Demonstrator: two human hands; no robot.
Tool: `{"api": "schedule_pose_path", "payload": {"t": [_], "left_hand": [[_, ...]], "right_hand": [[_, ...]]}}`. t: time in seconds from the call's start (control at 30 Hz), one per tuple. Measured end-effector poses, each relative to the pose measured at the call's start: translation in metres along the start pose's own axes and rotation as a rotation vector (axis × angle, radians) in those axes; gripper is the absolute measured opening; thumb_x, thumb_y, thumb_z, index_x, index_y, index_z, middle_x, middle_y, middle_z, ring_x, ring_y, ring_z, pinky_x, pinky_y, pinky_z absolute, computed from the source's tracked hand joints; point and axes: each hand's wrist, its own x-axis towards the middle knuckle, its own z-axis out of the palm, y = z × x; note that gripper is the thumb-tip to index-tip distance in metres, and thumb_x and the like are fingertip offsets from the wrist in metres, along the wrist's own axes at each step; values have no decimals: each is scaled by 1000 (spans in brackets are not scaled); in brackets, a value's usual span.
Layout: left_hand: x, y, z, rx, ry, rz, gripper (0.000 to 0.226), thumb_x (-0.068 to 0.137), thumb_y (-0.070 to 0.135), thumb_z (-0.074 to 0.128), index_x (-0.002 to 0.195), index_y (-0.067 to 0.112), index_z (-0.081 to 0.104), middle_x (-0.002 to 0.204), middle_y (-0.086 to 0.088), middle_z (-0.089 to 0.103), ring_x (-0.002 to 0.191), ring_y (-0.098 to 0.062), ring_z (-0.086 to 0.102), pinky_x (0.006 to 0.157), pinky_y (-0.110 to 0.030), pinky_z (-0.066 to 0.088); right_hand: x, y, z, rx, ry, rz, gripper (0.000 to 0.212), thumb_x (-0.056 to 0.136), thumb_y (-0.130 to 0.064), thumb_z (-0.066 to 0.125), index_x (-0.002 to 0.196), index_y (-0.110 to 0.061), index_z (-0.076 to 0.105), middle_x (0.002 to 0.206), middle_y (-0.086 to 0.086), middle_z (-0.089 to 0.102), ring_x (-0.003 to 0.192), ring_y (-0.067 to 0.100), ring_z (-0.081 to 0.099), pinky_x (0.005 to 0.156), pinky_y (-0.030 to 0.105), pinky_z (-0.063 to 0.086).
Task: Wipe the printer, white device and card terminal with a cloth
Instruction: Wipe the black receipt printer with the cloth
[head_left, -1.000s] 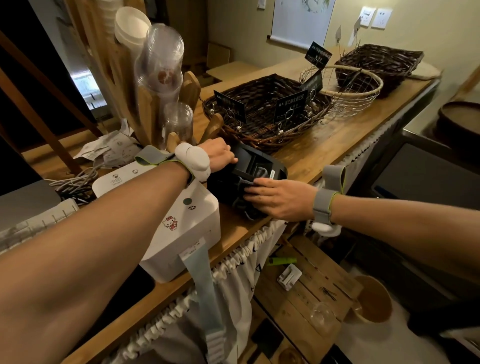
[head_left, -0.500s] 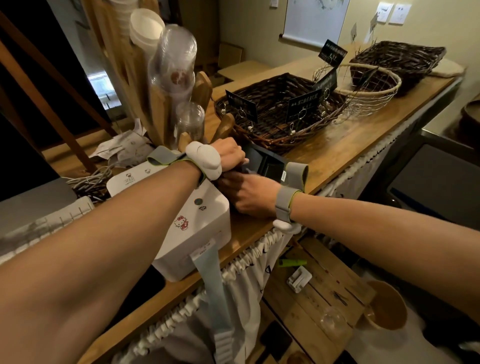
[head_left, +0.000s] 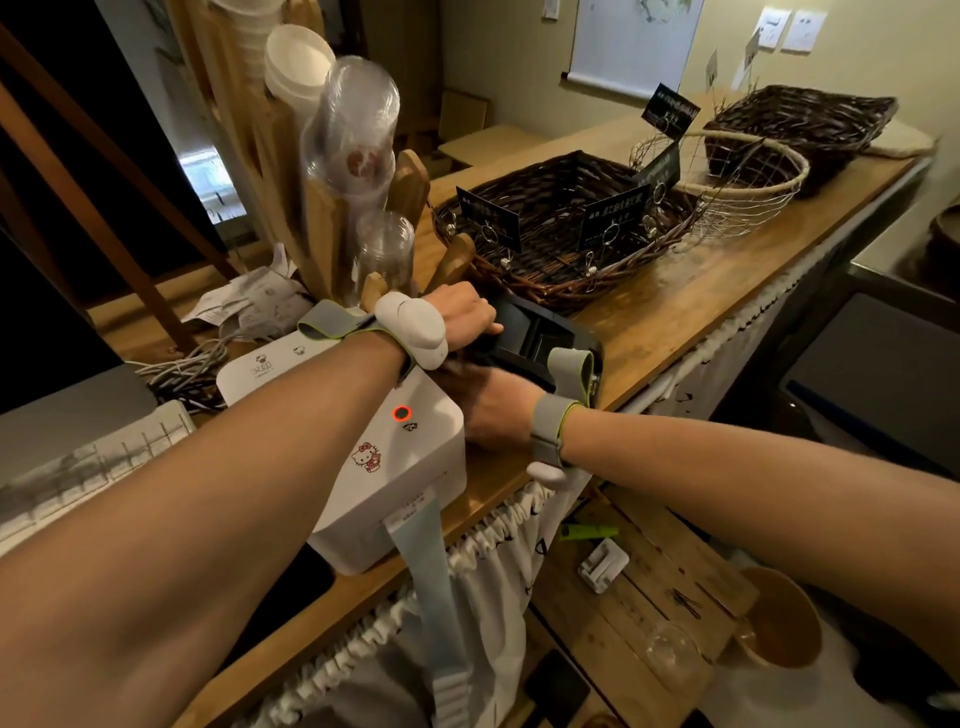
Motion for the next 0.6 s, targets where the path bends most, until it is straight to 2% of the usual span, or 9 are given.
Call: {"api": "schedule_pose_path", "payload": {"t": [0.03,0.1,0.13,0.2,0.3,0.37,0.43,0.5,0.6], "left_hand": [[2,-1,0,4,3,25,42,103,23,40,115,-10,65,124,-23,61,116,-37,55,100,-41,41],[2,0,1,7,20,5,41,103,20,37,117,-8,64,124,-24,61,116,-38,54,98,-40,41],[2,0,2,3,24,-2,41,103,20,37,118,-7,64,124,-23,61,116,-37,55,98,-40,41],[2,-1,2,-8,2,-5,41,102,24,42,116,-5,66,123,-21,62,115,-34,56,101,-41,42],[0,-1,-1,-9,-5,-9,41,100,26,46,111,-7,67,119,-24,63,113,-35,57,97,-40,42],[0,0,0,-17,-13,-16,43,100,26,46,105,-11,67,113,-30,62,111,-42,56,85,-38,41],[-2,-1,0,-9,-9,-14,45,101,26,46,101,-15,65,99,-31,63,110,-46,54,77,-34,36],[-3,0,0,1,-7,-17,44,99,28,48,100,-13,65,99,-28,64,109,-45,55,80,-36,39],[-6,3,-1,39,-15,-31,43,100,28,46,109,-10,65,117,-26,62,111,-39,56,90,-40,42]], "right_hand": [[-7,-2,10,10,-14,-36,27,88,-27,55,110,-27,71,114,-5,69,116,19,61,106,34,43],[-32,14,5,144,-111,-53,30,93,-16,48,117,-14,66,128,7,62,126,28,52,113,41,33],[-43,22,6,132,8,-23,31,93,-14,49,120,-8,64,133,13,58,129,30,49,114,43,32],[-64,19,9,149,97,80,30,90,-13,54,117,-6,65,133,16,57,128,31,50,112,45,33],[-72,-4,9,186,-42,-47,33,93,-11,44,120,-9,64,141,13,51,135,28,42,117,43,22],[-78,8,5,238,4,19,31,91,-9,50,117,-8,66,135,13,57,129,29,49,112,44,33],[-84,15,7,277,38,133,33,91,-8,53,122,-4,62,137,17,53,131,33,46,112,46,31],[-90,8,7,300,-9,129,34,92,-7,51,124,-4,60,139,17,51,135,34,41,114,46,25],[-81,7,-4,335,78,164,28,86,-8,52,105,-7,72,120,13,67,115,29,61,96,40,50]]}}
